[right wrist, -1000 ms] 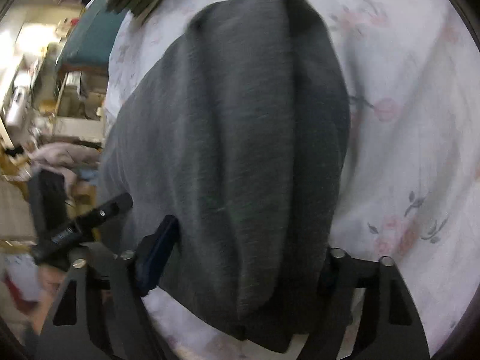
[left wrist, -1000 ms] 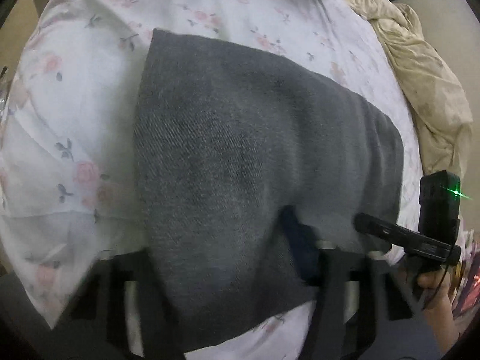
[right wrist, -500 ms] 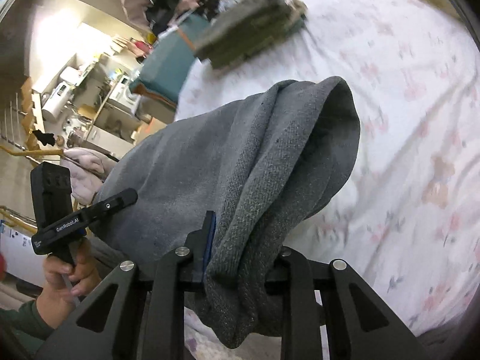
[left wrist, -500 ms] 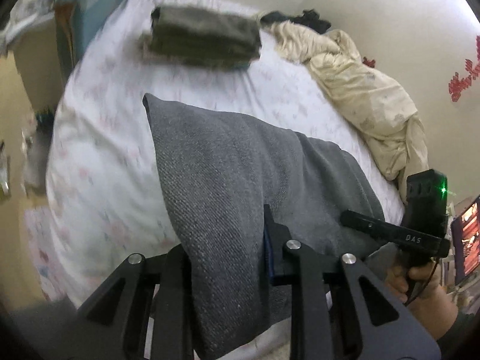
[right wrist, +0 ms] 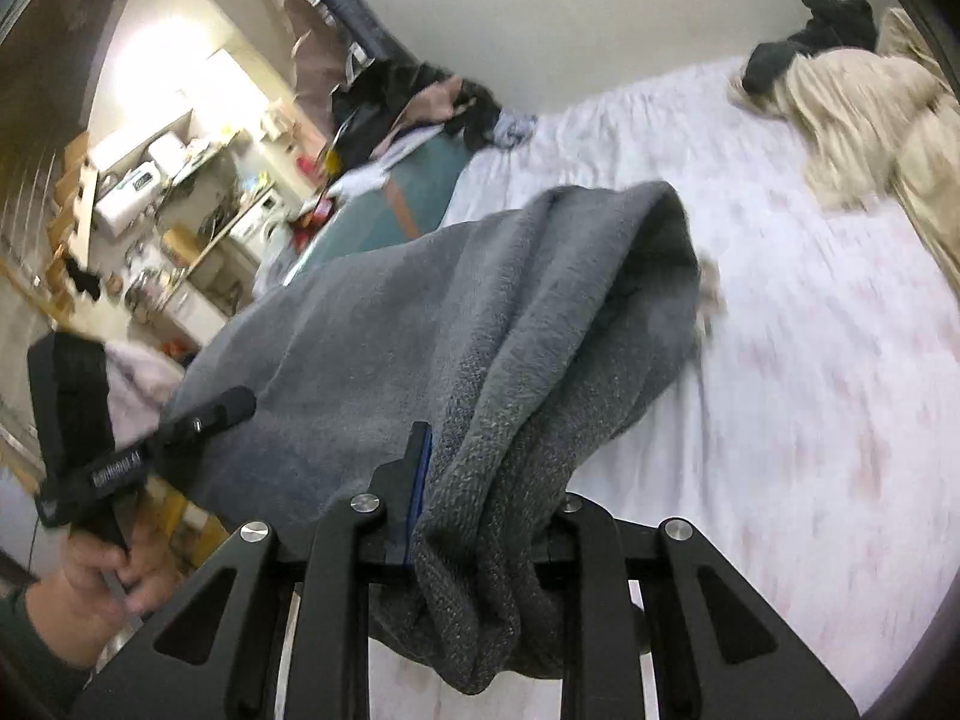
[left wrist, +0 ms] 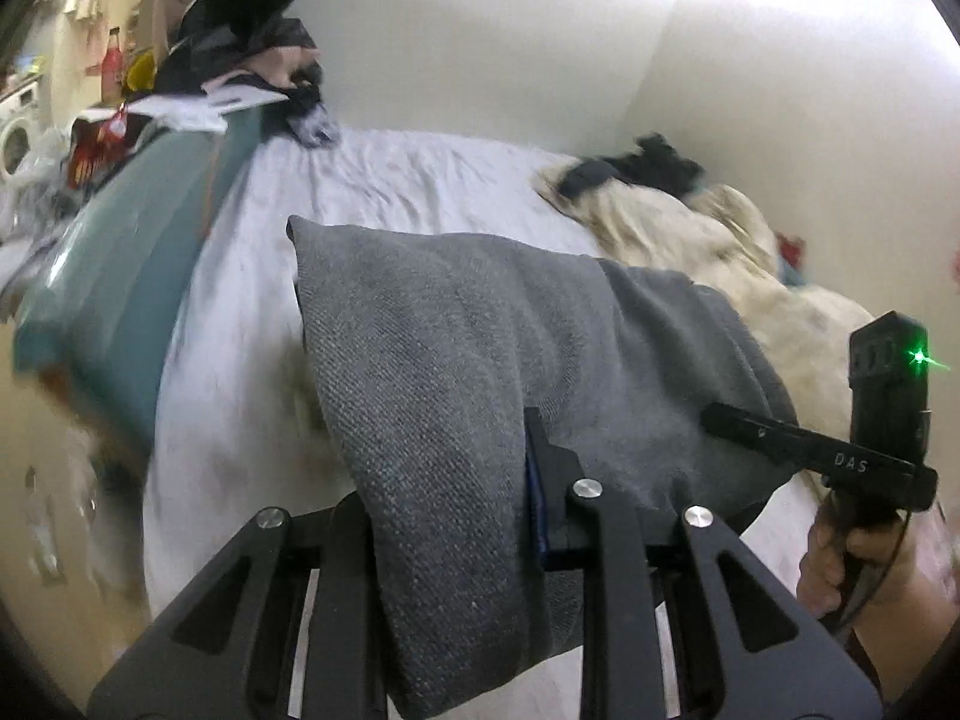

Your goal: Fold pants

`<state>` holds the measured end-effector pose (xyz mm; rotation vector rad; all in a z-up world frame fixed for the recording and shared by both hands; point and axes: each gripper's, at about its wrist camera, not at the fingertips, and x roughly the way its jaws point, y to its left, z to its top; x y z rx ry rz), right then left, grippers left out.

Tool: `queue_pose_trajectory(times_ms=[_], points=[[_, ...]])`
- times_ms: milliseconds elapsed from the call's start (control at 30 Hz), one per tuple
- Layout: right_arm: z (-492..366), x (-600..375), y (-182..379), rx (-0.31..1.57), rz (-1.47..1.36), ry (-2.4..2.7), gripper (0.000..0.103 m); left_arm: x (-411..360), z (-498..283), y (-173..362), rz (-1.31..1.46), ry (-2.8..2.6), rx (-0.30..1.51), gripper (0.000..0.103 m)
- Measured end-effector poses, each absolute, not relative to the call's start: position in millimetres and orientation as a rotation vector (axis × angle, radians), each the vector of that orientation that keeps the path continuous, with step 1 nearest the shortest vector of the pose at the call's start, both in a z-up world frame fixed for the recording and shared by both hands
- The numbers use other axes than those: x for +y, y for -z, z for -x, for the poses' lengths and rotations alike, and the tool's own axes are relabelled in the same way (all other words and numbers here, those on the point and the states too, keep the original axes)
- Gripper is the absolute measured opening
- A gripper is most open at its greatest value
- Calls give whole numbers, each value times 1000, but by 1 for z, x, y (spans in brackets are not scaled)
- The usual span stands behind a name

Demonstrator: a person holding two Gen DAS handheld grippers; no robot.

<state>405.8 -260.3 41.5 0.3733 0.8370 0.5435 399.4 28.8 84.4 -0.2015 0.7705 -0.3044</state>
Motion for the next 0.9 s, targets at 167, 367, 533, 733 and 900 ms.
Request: queue_pose_trajectory(times_ms=[167, 367, 533, 733, 900], points=[[-515, -239, -25, 831, -292, -474, 23, 37, -506, -56, 210, 235, 745, 20], [-554, -240, 48, 931, -182, -367, 60, 47, -562, 32, 100, 134, 898, 59], [-552, -276, 45, 879, -183, -306, 78, 64, -544, 29, 18, 65, 805, 99], [-518, -316, 13, 848, -287, -212, 80, 77, -508, 1, 51, -69, 749, 98], [-455, -298, -19, 814, -242, -307, 80, 63, -445, -26, 27, -39, 693, 98]])
